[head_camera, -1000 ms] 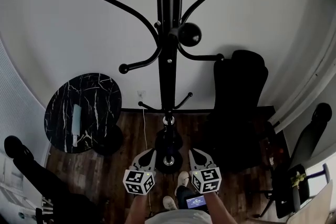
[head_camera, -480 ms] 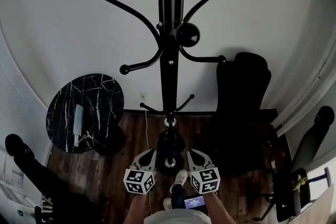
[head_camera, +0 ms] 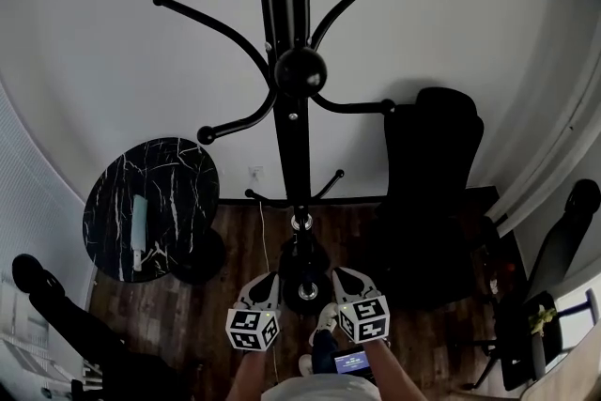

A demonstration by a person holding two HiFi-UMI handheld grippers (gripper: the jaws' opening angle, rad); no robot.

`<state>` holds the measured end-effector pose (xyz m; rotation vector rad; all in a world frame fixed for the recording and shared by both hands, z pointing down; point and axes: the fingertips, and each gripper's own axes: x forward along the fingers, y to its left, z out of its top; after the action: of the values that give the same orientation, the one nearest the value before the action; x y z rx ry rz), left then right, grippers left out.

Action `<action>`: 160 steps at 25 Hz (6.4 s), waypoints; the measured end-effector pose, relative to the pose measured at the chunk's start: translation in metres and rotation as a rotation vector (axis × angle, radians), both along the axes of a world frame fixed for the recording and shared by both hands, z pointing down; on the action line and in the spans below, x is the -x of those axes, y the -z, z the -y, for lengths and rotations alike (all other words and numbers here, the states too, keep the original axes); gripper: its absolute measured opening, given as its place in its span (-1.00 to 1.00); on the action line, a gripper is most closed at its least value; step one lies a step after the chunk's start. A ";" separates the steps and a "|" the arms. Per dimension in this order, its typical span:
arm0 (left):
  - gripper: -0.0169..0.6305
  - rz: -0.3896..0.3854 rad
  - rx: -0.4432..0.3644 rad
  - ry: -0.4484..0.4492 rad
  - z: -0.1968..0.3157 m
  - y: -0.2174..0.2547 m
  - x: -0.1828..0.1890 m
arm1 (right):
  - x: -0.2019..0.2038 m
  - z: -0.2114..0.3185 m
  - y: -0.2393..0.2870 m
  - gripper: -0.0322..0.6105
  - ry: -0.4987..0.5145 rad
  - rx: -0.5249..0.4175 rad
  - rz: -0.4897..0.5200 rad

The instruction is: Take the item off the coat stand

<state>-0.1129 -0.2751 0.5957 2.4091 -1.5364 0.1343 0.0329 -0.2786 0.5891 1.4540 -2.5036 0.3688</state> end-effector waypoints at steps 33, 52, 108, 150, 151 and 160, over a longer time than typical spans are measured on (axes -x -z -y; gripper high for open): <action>-0.47 0.030 0.111 -0.100 0.037 -0.050 -0.020 | 0.025 0.047 -0.040 -0.38 0.011 0.049 -0.155; -0.86 0.084 0.145 -0.140 0.037 -0.052 -0.033 | 0.023 0.045 -0.036 -0.79 -0.001 0.043 -0.172; -0.86 0.037 0.045 -0.115 -0.053 0.013 -0.014 | 0.031 -0.043 0.012 -0.79 0.060 0.023 0.050; -0.86 -0.045 -0.035 -0.041 -0.208 0.055 -0.060 | -0.017 -0.200 0.057 -0.79 0.055 -0.086 0.067; -0.86 -0.046 -0.035 -0.039 -0.210 0.055 -0.059 | -0.016 -0.200 0.056 -0.79 0.058 -0.086 0.065; -0.86 -0.060 -0.031 -0.030 -0.212 0.053 -0.054 | -0.012 -0.203 0.055 -0.79 0.071 -0.085 0.056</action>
<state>-0.0588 -0.0629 0.5424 2.4377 -1.4872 0.0445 0.0450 -0.0760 0.5339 1.3986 -2.6368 0.2982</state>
